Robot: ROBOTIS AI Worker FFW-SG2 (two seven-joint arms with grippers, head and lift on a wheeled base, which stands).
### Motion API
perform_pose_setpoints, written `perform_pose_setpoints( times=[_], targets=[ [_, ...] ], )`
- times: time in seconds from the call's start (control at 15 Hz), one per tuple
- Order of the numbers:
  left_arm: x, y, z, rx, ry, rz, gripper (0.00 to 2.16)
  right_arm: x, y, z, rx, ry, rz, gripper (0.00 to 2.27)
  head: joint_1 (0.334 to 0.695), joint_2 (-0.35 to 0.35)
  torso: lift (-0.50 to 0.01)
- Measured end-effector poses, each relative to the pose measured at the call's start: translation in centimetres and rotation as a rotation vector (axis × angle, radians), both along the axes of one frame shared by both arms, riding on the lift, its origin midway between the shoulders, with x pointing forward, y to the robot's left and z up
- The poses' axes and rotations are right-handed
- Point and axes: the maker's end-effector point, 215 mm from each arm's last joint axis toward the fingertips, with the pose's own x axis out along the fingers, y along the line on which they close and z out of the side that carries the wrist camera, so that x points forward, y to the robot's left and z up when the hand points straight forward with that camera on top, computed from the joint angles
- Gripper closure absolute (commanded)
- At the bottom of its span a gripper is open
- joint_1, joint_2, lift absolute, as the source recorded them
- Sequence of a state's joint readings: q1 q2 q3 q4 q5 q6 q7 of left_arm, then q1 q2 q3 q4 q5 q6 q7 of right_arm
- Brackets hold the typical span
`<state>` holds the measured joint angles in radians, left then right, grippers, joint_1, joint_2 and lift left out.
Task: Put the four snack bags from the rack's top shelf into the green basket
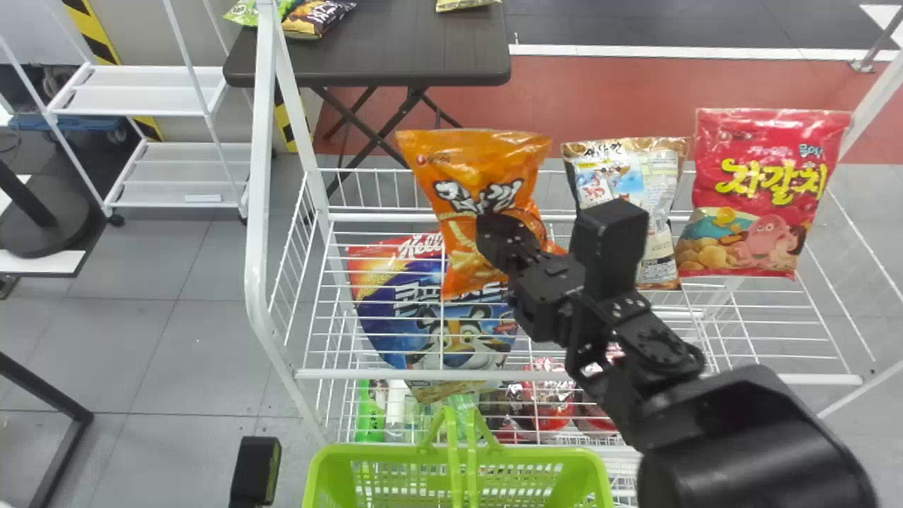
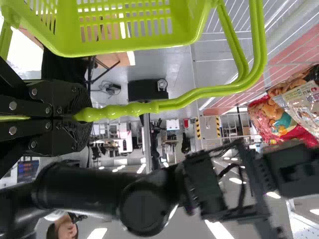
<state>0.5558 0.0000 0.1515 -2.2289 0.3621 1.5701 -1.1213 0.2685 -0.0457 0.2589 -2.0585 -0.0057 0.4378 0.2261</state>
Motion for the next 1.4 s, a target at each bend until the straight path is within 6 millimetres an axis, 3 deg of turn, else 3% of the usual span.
perform_pose_setpoints(
  times=[0.2,0.33,0.53,0.73,0.93,1.07,1.2,1.4],
  targets=[
    [0.2,0.3,0.0,0.005,-0.002,0.007,2.15,-4.8,-3.2,1.5,-0.003,0.05,-0.016,2.22,0.695,-0.061,0.0],
    [0.3,0.4,-0.1,0.01,-0.004,0.01,2.15,-8.3,-5.8,1.2,-0.012,0.113,-0.035,2.22,0.695,-0.106,0.0],
    [0.4,0.6,-0.2,0.016,-0.007,0.015,2.15,-14.4,-9.1,-2.9,-0.032,0.352,-0.029,2.22,0.695,-0.203,0.0],
    [0.5,0.7,-0.4,0.025,-0.005,0.018,2.15,-20.6,-10.2,-6.9,-0.012,0.591,0.02,2.22,0.695,-0.28,0.0],
    [0.4,0.6,-0.5,0.029,-0.005,0.015,2.15,-26.6,-9.3,-9.8,0.044,0.822,0.079,2.22,0.695,-0.319,0.0],
    [0.4,0.5,-0.4,0.027,-0.005,0.011,2.15,-29.6,-7.7,-11.4,0.09,0.935,0.125,2.22,0.695,-0.308,0.0],
    [0.2,0.2,-0.4,0.025,-0.004,0.004,2.15,-30.8,-5.3,-12.5,0.125,0.98,0.174,2.22,0.695,-0.264,0.0],
    [-0.4,-0.5,-0.3,0.021,-0.003,-0.012,2.15,-29.6,-1.4,-13.1,0.171,0.951,0.228,2.22,0.695,-0.123,0.0]
  ],
)
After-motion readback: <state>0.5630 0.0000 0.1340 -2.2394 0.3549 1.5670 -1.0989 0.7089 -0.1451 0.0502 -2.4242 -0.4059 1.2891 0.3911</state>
